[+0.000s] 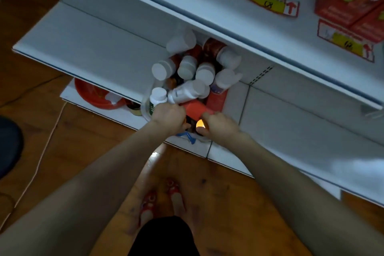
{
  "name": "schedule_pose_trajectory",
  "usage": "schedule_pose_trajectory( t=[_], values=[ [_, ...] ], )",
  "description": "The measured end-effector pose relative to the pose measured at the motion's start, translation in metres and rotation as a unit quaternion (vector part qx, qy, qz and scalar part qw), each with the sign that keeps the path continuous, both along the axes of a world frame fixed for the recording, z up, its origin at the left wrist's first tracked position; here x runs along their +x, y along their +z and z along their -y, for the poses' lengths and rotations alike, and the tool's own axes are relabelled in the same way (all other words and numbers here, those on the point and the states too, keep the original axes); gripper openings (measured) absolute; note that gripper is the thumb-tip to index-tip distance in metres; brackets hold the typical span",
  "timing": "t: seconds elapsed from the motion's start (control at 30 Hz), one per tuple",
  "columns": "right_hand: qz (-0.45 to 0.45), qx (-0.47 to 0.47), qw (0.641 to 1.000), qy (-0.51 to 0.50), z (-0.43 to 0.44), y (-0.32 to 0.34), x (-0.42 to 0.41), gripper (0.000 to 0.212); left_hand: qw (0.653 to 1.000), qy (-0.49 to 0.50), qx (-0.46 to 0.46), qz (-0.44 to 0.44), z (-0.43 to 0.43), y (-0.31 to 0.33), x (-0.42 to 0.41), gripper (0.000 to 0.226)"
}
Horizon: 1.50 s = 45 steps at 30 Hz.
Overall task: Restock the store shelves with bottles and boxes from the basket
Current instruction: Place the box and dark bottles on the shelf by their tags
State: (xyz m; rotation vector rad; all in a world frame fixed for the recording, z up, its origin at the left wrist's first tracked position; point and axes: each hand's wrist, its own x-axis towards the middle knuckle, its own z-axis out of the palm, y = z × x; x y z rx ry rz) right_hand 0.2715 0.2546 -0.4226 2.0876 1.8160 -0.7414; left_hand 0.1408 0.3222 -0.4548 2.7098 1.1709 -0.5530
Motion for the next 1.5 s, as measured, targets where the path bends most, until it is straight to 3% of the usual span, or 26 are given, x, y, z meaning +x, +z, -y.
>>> schedule_pose_trajectory(
  t=[0.13, 0.3, 0.47, 0.73, 0.87, 1.0, 1.23, 1.4, 1.5],
  values=[
    [0.003, 0.012, 0.999, 0.036, 0.001, -0.004, 0.002, 0.045, 0.999, -0.035, -0.017, -0.016, -0.009, -0.013, 0.009, 0.052],
    [0.022, 0.035, 0.995, 0.091, 0.005, -0.009, -0.003, 0.040, 0.999, -0.036, -0.036, 0.013, -0.015, -0.019, 0.009, 0.039],
    [0.028, 0.062, 0.992, 0.107, 0.008, 0.015, 0.002, 0.040, 0.982, -0.020, -0.020, 0.185, -0.012, 0.004, -0.013, 0.047],
    [-0.061, 0.156, 0.985, 0.053, 0.036, 0.103, 0.005, 0.048, 0.937, -0.017, 0.068, 0.342, -0.015, 0.107, -0.052, 0.058],
    [-0.102, 0.178, 0.978, 0.029, 0.042, 0.162, 0.002, 0.051, 0.925, 0.027, 0.053, 0.376, -0.019, 0.169, -0.062, 0.072],
    [-0.151, 0.227, 0.962, 0.020, 0.050, 0.223, -0.013, 0.067, 0.910, 0.028, 0.032, 0.411, -0.021, 0.218, -0.071, 0.062],
    [-0.190, 0.282, 0.940, -0.018, 0.069, 0.286, -0.034, 0.045, 0.896, 0.042, 0.108, 0.429, -0.008, 0.285, -0.077, 0.069],
    [-0.200, 0.320, 0.925, -0.039, 0.086, 0.309, -0.046, 0.040, 0.887, 0.074, 0.111, 0.441, 0.004, 0.309, -0.085, 0.047],
    [-0.188, 0.348, 0.918, -0.033, 0.092, 0.315, -0.053, 0.040, 0.881, 0.075, 0.110, 0.453, 0.010, 0.315, -0.092, 0.058]
  ],
)
